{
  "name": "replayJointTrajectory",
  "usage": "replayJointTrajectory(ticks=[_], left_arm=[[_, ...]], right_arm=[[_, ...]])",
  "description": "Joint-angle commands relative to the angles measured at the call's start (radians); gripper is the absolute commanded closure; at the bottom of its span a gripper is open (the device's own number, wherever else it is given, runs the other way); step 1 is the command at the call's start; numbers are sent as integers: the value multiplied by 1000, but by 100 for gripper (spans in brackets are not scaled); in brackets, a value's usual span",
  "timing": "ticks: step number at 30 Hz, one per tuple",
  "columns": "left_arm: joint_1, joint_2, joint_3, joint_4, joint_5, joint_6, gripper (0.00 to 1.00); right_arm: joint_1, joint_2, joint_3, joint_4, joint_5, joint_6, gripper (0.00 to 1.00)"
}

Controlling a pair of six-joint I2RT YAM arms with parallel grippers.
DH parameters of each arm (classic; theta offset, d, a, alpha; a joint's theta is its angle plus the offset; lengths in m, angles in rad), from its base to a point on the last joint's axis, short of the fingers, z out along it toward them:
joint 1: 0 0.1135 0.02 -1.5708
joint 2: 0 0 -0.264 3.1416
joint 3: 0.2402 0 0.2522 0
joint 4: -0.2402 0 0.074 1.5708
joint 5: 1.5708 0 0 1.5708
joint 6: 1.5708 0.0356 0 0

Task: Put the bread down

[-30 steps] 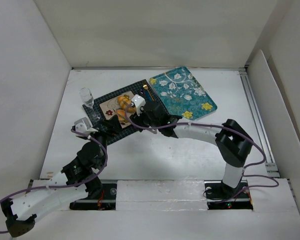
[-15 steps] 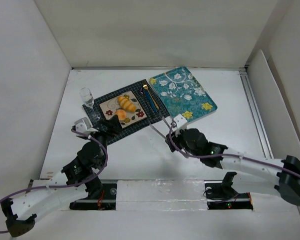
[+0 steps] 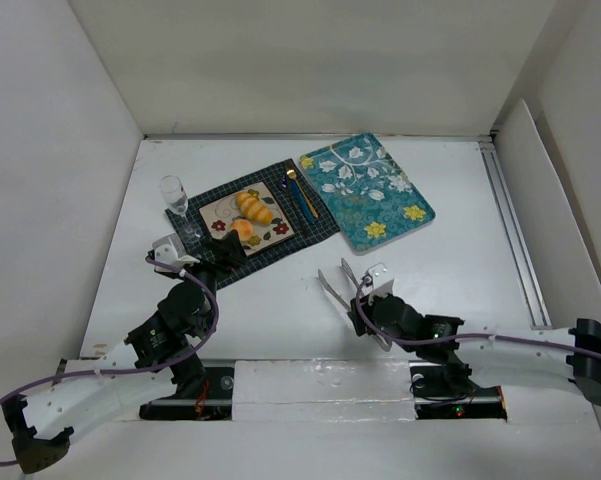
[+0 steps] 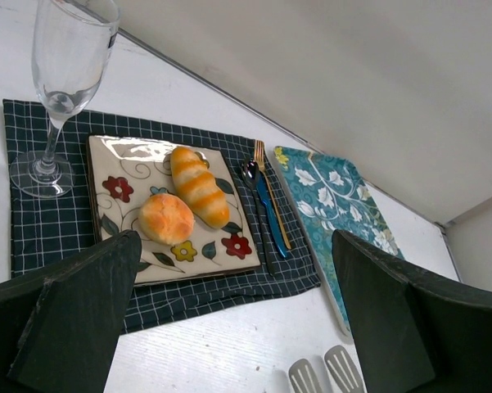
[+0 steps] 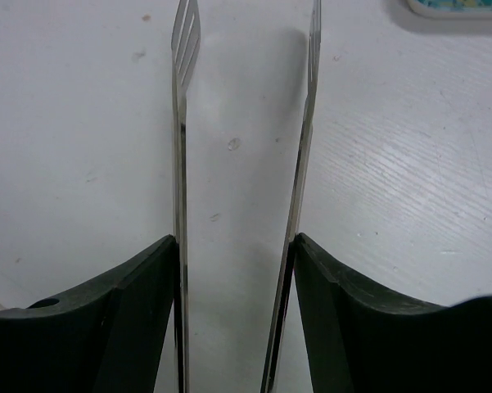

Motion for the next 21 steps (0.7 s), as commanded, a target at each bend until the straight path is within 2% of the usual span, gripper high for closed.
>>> replayJointTrajectory(ticks=[1, 5, 10, 21], left_arm=[[-4, 4, -14, 38, -10, 6, 1], [-4, 3, -14, 38, -7, 5, 1], [-4, 3, -15, 41, -4, 6, 1], [-4, 6, -12, 41, 1, 11, 1]], right_arm=[[10, 79, 25, 73, 64, 75, 37], [36, 195, 27, 147, 127, 138, 36], [45, 281, 42, 247, 120, 103, 35], [45, 435, 143, 247, 127, 59, 30]])
